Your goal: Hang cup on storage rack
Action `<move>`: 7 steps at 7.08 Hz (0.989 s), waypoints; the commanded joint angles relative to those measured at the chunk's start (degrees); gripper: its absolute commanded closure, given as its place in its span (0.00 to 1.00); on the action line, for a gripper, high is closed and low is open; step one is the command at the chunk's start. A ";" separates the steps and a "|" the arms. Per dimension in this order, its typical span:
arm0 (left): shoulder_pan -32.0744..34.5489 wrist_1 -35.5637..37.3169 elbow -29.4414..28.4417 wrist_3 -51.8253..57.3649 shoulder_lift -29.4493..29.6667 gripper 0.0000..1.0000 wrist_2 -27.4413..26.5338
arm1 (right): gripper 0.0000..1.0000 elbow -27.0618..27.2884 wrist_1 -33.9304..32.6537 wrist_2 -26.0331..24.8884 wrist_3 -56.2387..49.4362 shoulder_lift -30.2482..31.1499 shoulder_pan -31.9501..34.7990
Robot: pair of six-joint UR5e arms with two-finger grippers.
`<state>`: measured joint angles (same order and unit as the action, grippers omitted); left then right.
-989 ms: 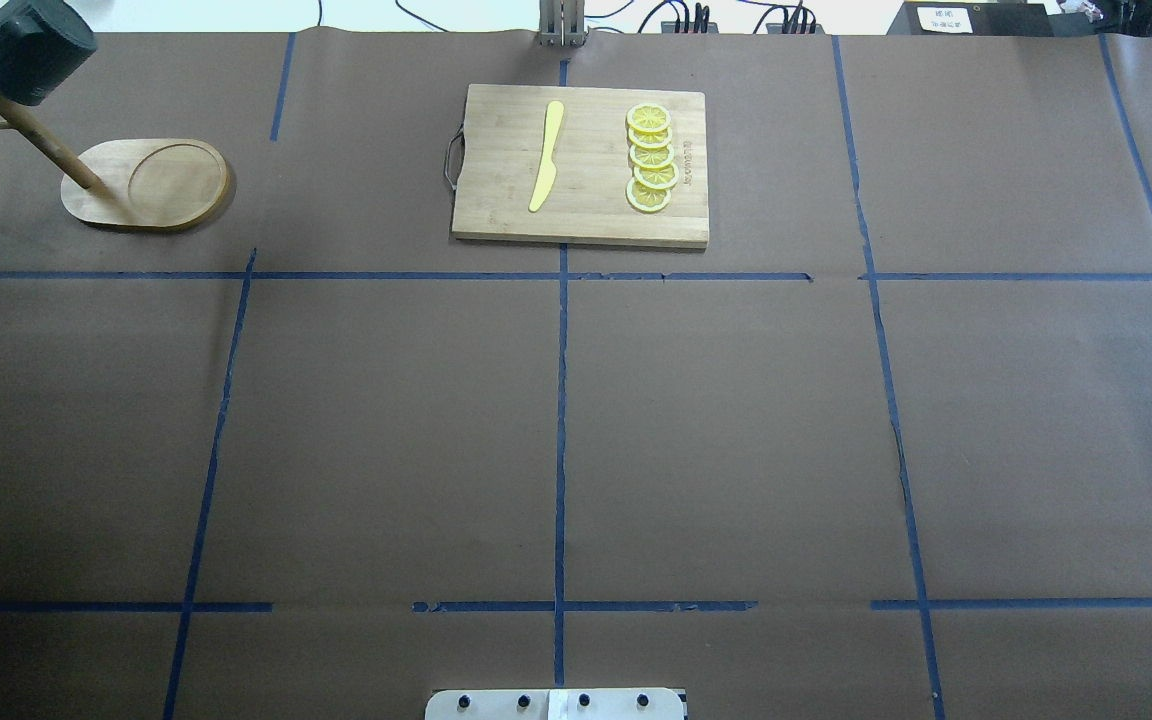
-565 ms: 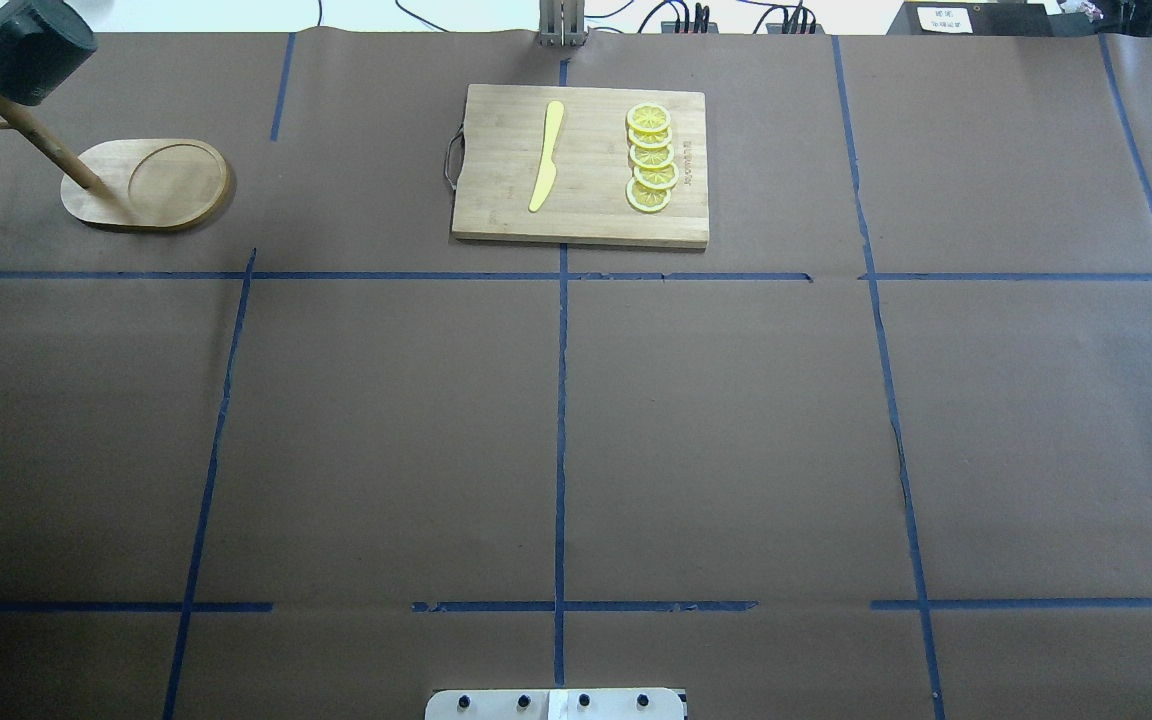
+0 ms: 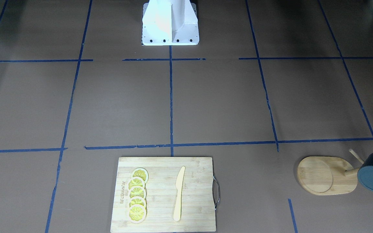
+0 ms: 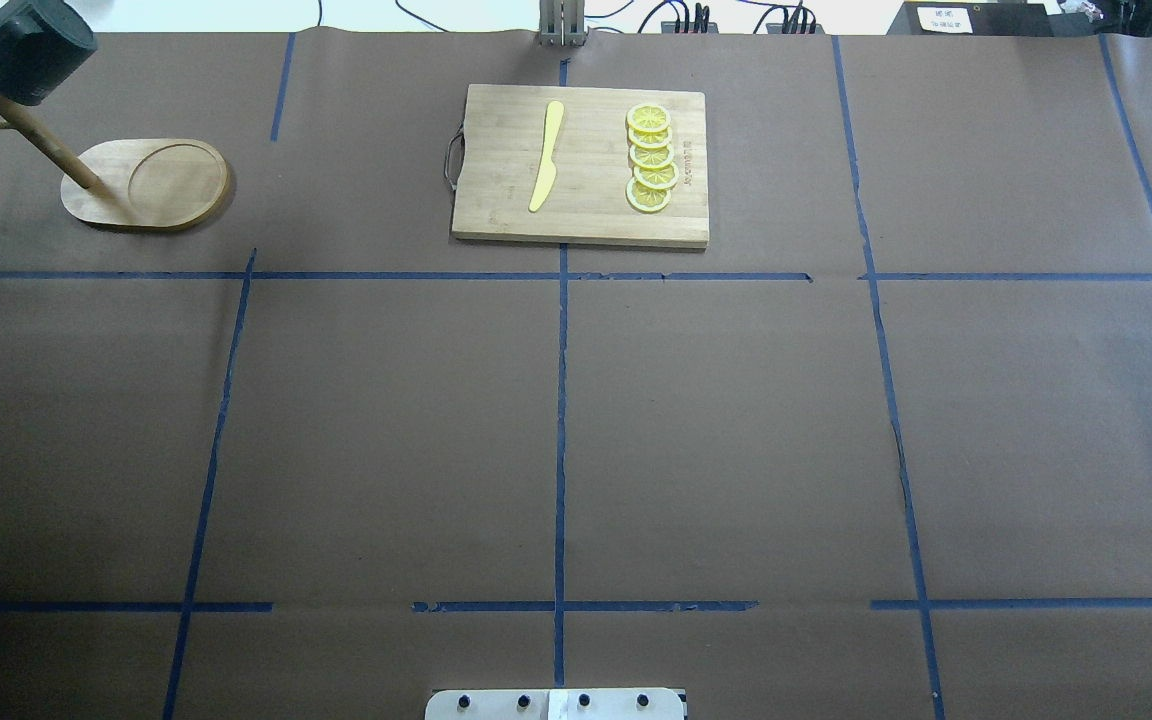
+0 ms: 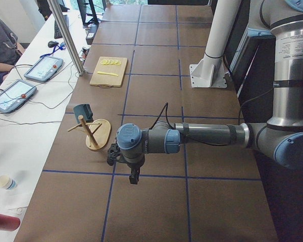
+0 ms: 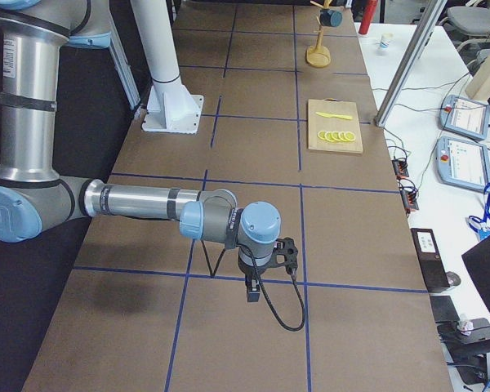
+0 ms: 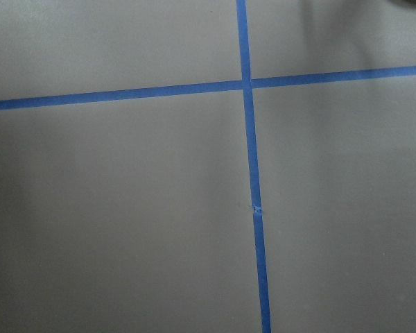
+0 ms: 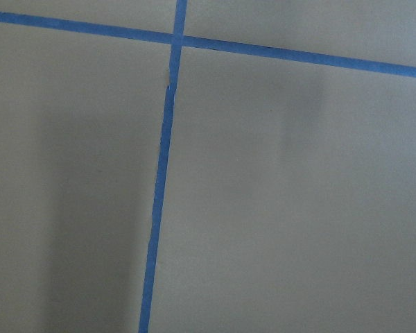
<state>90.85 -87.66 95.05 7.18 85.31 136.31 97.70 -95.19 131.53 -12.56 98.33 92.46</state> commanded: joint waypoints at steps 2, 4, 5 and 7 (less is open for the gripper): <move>0.03 0.39 0.14 0.03 -0.85 0.00 0.01 | 0.00 0.04 2.81 -0.05 -0.18 0.02 0.00; 0.03 0.48 0.14 -0.06 -1.02 0.00 0.01 | 0.00 -0.05 2.81 -0.05 0.42 -0.06 0.00; 0.03 0.56 0.14 -0.06 -1.02 0.00 -0.08 | 0.00 0.03 2.81 -0.05 0.34 -0.07 0.00; 0.03 0.65 0.14 -0.06 -1.02 0.00 -0.08 | 0.00 -0.05 2.81 -0.05 -0.10 0.02 0.00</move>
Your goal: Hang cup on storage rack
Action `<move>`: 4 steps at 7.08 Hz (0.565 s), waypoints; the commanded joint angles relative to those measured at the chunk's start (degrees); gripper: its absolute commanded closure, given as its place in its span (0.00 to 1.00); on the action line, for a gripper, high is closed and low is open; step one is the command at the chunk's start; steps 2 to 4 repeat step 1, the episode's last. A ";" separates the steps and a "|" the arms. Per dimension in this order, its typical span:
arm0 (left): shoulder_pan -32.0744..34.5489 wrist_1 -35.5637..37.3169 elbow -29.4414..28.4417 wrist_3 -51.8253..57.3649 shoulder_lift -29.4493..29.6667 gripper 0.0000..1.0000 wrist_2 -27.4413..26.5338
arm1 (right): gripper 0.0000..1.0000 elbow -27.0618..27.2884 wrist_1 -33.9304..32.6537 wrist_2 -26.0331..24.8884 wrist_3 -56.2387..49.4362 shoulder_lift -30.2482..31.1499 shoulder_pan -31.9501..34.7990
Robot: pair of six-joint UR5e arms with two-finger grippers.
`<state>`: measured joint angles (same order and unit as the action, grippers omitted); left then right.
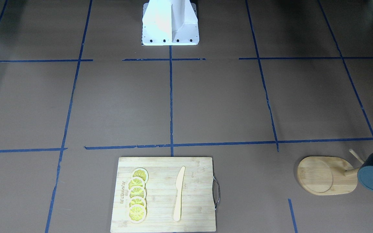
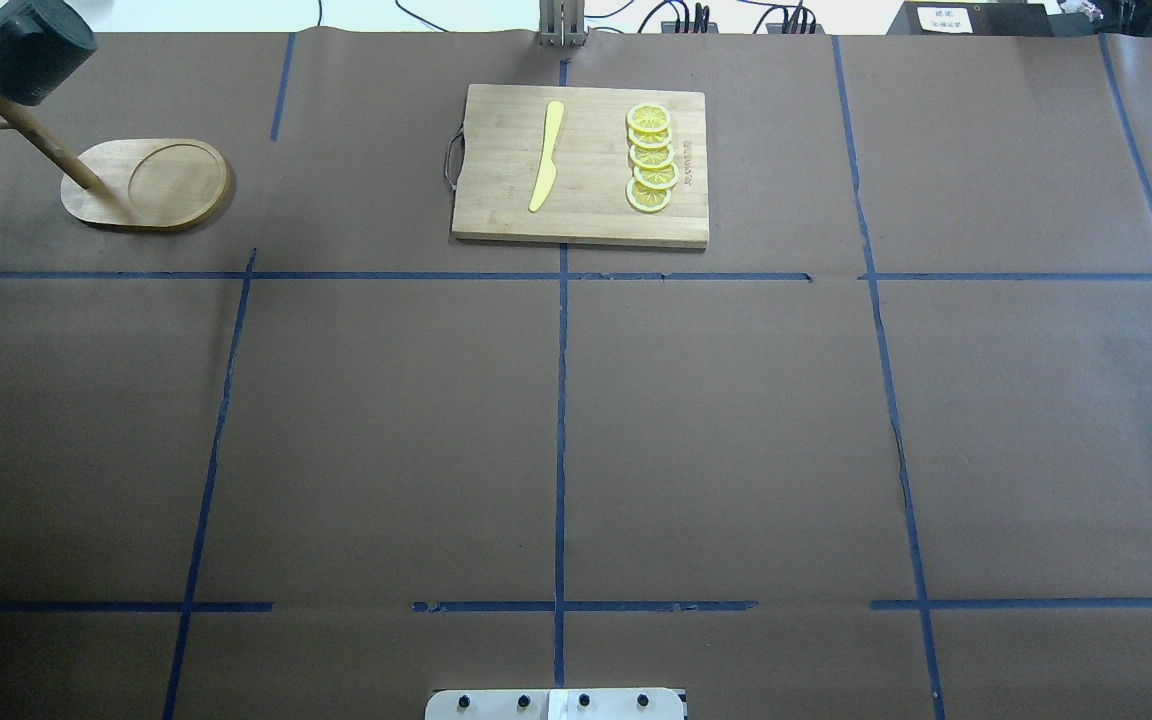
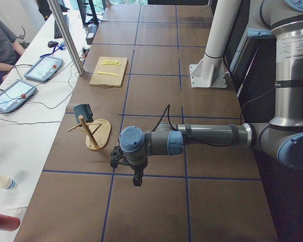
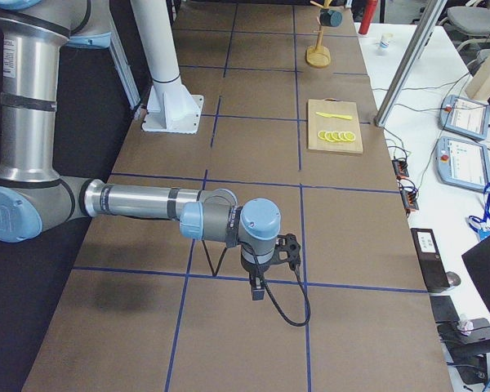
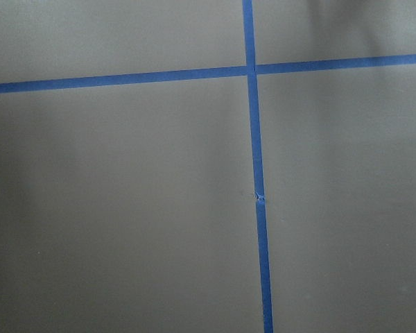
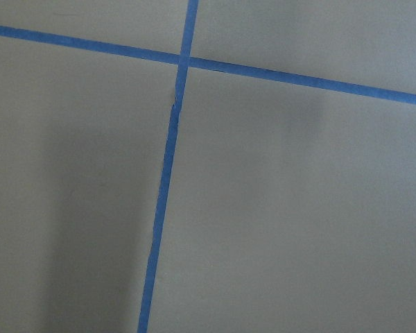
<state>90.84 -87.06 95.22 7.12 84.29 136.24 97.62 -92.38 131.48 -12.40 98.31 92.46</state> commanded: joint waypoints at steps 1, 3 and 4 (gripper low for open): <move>0.04 0.05 -0.04 -0.01 -0.01 0.00 -0.01 | 0.00 0.11 0.01 0.00 -0.34 0.12 0.00; 0.04 0.05 -0.04 -0.01 -0.01 0.00 -0.01 | 0.00 0.11 0.01 0.00 -0.34 0.12 0.00; 0.04 0.05 -0.04 -0.01 -0.01 0.00 -0.01 | 0.00 0.11 0.01 0.00 -0.34 0.12 0.00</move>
